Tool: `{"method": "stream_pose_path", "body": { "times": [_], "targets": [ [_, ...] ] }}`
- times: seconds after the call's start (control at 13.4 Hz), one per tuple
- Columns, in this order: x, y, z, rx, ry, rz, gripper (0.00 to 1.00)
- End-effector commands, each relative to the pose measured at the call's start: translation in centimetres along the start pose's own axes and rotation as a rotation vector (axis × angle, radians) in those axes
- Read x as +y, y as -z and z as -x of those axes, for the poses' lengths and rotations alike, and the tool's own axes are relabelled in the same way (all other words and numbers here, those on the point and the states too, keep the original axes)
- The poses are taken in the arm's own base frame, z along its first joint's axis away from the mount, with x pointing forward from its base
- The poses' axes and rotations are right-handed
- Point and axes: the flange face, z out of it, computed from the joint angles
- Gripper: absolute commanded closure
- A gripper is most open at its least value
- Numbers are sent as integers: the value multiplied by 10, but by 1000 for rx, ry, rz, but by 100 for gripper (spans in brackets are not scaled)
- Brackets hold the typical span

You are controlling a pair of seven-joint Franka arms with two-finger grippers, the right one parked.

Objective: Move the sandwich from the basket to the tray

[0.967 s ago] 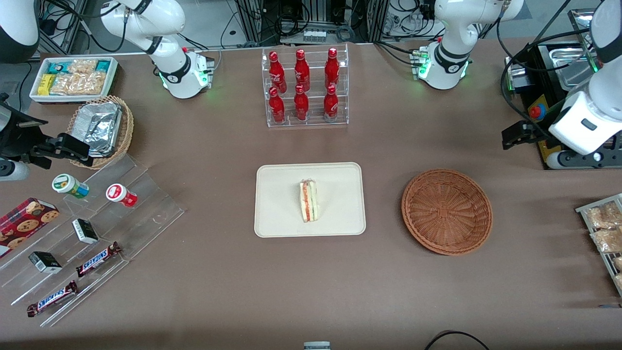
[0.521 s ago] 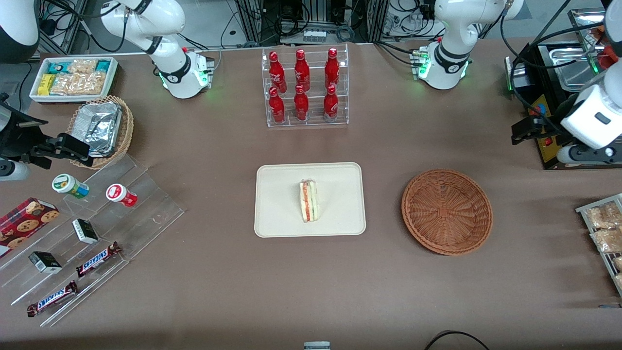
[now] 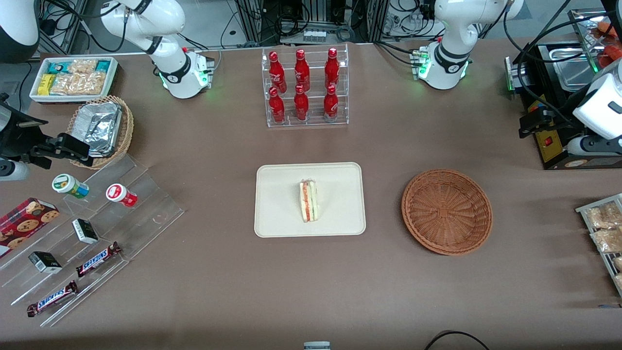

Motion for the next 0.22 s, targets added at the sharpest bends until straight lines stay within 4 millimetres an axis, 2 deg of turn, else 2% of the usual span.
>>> {"method": "stream_pose_path", "body": {
  "times": [0.0, 0.15],
  "targets": [
    [2, 5, 6, 5, 35, 28, 1],
    [4, 4, 2, 2, 40, 46, 1]
  ]
}}
